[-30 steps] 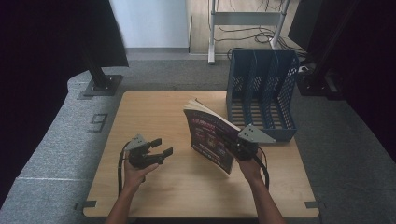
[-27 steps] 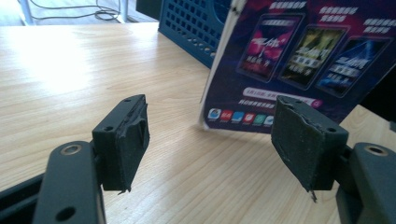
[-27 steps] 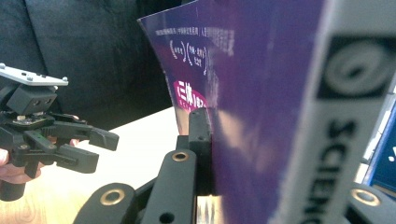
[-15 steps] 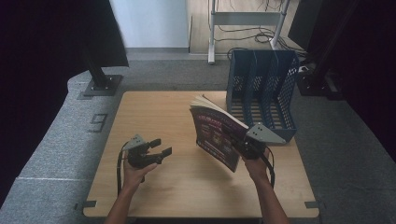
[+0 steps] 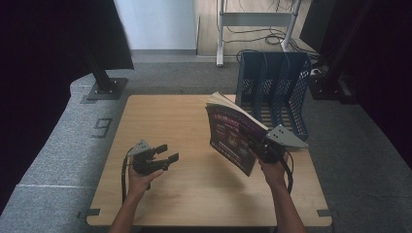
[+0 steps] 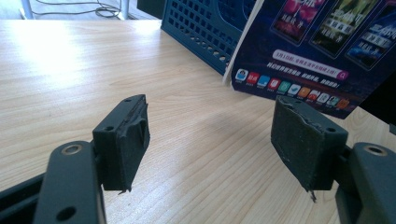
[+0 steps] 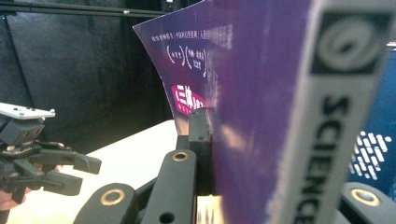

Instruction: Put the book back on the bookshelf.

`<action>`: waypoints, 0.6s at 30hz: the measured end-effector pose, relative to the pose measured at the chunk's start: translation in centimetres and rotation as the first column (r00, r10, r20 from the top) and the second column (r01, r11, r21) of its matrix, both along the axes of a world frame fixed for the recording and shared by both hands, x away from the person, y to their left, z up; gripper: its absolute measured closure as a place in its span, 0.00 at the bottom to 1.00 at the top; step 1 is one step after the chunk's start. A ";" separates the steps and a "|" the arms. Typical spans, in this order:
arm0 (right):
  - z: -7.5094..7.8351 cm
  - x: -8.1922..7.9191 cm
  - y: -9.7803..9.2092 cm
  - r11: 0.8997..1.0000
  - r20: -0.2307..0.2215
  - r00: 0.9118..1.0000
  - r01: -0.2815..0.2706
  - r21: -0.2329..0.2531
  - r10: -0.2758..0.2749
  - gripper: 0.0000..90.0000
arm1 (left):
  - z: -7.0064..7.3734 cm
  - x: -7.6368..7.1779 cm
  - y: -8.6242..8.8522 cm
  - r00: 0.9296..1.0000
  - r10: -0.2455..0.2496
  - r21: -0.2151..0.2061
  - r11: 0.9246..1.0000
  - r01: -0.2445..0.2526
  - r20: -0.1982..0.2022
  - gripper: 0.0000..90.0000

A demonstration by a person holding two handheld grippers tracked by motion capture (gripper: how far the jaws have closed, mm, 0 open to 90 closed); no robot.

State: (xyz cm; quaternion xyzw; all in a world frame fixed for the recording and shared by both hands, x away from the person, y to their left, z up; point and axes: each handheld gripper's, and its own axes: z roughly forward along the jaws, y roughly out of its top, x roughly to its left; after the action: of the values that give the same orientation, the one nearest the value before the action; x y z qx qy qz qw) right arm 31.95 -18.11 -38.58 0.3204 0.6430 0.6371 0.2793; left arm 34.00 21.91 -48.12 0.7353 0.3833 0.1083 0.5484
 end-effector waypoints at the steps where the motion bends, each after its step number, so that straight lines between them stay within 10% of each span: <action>1: 0.1 0.0 -0.1 1.000 0.002 1.000 0.003 0.003 -0.003 0.91 | 0.0 0.0 0.0 1.000 0.000 0.001 1.000 0.000 0.001 0.31; 18: 1.6 0.4 -1.5 0.998 0.026 0.998 0.058 0.034 -0.059 0.91 | 0.1 0.0 0.5 1.000 0.013 -0.005 1.000 -0.013 0.004 0.31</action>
State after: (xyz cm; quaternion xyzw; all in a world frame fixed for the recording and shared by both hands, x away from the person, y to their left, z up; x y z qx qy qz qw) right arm 32.33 -19.61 -36.96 0.3352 0.6189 0.6435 0.3010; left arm 34.03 22.41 -48.00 0.7314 0.3872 0.1123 0.5500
